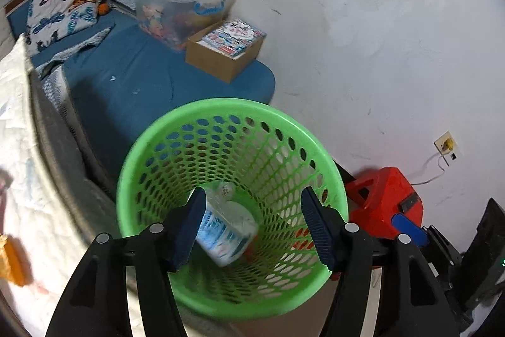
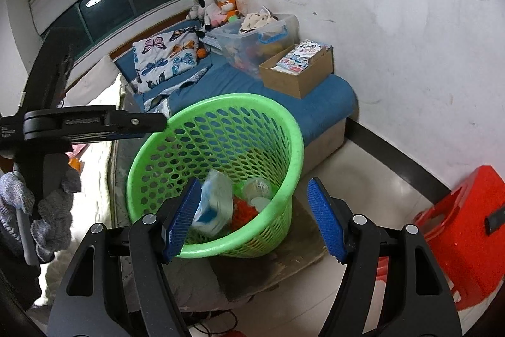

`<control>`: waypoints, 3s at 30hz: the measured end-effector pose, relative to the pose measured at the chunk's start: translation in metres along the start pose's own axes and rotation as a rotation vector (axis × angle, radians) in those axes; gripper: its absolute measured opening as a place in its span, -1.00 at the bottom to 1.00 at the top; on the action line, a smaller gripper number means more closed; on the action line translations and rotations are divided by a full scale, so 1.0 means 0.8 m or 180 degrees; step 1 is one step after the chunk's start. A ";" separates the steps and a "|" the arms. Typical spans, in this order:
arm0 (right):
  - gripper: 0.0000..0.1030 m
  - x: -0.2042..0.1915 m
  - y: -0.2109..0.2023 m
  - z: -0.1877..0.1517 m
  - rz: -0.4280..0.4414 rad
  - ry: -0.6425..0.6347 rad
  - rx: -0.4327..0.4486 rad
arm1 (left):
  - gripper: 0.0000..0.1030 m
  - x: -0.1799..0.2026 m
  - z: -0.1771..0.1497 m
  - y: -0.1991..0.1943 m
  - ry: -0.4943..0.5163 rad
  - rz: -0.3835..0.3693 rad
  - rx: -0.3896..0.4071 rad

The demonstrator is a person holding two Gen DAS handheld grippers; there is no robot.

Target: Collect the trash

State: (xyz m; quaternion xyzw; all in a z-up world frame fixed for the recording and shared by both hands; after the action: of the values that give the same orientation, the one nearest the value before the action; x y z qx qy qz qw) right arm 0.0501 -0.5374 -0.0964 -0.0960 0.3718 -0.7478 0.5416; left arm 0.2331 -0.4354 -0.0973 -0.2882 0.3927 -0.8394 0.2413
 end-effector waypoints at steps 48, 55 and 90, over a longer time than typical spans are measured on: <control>0.55 -0.285 0.022 -0.012 0.0956 -0.1017 -0.0146 | 0.45 -0.304 -0.198 -0.236 -0.1190 0.1462 0.0501; 0.55 -0.285 0.032 -0.016 0.0945 -0.1010 -0.0198 | 0.45 -0.315 -0.192 -0.211 -0.1063 0.1595 0.0294; 0.55 -0.347 0.038 -0.024 0.1180 -0.1263 -0.0295 | 0.04 -0.308 -0.254 -0.271 -0.1259 0.1361 0.0315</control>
State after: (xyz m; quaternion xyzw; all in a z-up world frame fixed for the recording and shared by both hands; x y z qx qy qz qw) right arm 0.1716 -0.2878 -0.0581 -0.1956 0.3035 -0.5846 0.7265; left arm 0.2339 -0.0492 -0.1034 -0.3448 0.3485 -0.7151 0.4983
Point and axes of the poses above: each gripper's, at about its wrist camera, not at the fingertips, and y roughly the way its jaws point, x to its right, z to its top, the point moved 5 cm from there along y, roughly the way its jaws point, and after that the axes turned 1 degree about -x, right-handed, at the moved point
